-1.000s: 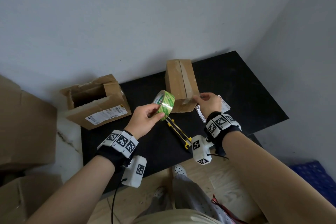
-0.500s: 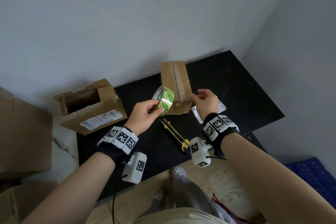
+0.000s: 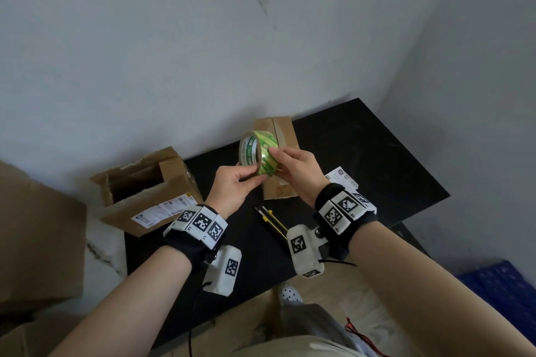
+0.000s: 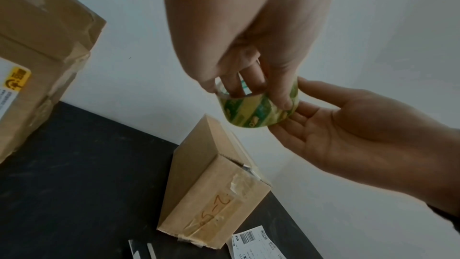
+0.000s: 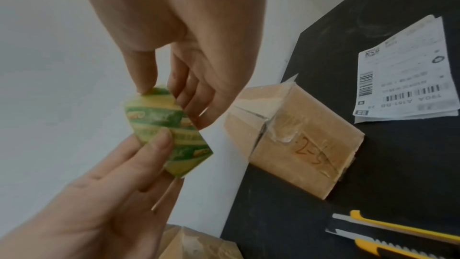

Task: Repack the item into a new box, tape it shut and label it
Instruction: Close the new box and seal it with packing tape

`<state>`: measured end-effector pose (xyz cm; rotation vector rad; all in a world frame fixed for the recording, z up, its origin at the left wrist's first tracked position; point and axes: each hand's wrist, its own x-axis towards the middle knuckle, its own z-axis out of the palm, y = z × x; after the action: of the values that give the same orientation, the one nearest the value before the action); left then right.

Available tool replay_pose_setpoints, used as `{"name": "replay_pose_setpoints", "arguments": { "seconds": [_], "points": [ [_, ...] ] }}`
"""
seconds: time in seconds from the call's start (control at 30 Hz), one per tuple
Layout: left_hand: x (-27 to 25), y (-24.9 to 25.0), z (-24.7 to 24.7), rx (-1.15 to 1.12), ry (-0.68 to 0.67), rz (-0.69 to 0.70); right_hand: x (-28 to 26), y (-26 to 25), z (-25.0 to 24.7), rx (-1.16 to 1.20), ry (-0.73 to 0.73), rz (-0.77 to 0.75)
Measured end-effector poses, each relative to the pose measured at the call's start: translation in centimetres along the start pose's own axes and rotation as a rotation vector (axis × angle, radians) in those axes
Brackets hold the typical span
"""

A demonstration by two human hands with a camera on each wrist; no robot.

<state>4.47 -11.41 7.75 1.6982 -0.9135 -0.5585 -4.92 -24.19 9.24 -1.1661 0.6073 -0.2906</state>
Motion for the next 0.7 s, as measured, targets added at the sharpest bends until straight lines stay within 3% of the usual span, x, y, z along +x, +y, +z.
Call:
{"name": "replay_pose_setpoints", "arguments": {
  "seconds": [0.27, 0.7],
  "points": [
    [0.3, -0.6, -0.6, 0.071, 0.052, 0.009, -0.2, -0.9, 1.1, 0.009, -0.009, -0.042],
    [0.0, -0.5, 0.1, 0.388, 0.185, 0.241, -0.5, -1.3, 2.1, 0.284, -0.115, -0.004]
  ]
}}
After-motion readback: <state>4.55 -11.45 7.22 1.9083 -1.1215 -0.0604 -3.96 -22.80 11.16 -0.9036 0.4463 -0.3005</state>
